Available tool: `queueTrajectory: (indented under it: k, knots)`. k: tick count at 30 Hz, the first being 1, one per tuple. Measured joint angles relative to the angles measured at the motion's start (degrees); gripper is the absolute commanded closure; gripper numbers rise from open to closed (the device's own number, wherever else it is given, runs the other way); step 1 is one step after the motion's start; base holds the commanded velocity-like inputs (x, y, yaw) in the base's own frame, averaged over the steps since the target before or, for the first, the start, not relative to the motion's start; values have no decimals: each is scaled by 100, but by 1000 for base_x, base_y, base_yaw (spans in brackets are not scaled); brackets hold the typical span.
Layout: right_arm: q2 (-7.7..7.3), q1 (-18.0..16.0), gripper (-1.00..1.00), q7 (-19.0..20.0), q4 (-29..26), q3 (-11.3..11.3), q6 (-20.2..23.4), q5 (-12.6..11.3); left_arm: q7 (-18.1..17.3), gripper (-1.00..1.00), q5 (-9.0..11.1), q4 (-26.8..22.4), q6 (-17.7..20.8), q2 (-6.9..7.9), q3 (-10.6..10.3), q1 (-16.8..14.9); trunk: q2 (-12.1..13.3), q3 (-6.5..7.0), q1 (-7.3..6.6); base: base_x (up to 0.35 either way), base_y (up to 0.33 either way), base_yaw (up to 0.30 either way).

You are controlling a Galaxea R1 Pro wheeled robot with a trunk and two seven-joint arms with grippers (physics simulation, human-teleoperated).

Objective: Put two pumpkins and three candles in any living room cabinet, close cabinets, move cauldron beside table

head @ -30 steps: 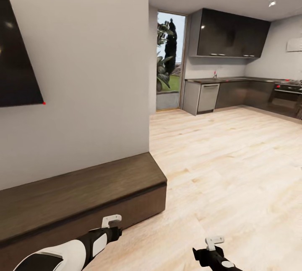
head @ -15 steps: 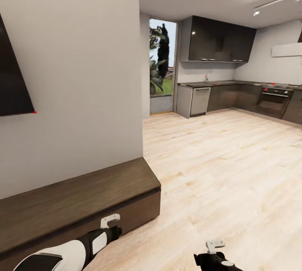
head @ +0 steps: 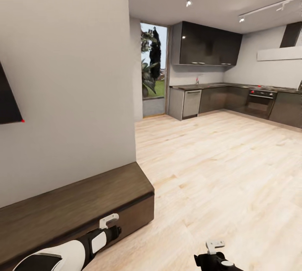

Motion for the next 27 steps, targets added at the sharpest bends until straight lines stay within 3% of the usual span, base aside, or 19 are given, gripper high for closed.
queueTrajectory:
  k: [5,12,27]
  knots:
    - [10,3,-100,-3,5,-8,27,4,-5,-100,7,-2,-13,4,6,1,42,20,-23,0,0,-94]
    - [-24,3,-100,24,18,-33,454,-5,-8,-100,5,-5,-12,-4,3,0,42,20,-23,0,0,-274]
    - [-51,34,-100,44,30,-34,494,-6,-8,-100,16,-3,-17,-36,6,9,42,16,-23,0,0,-297]
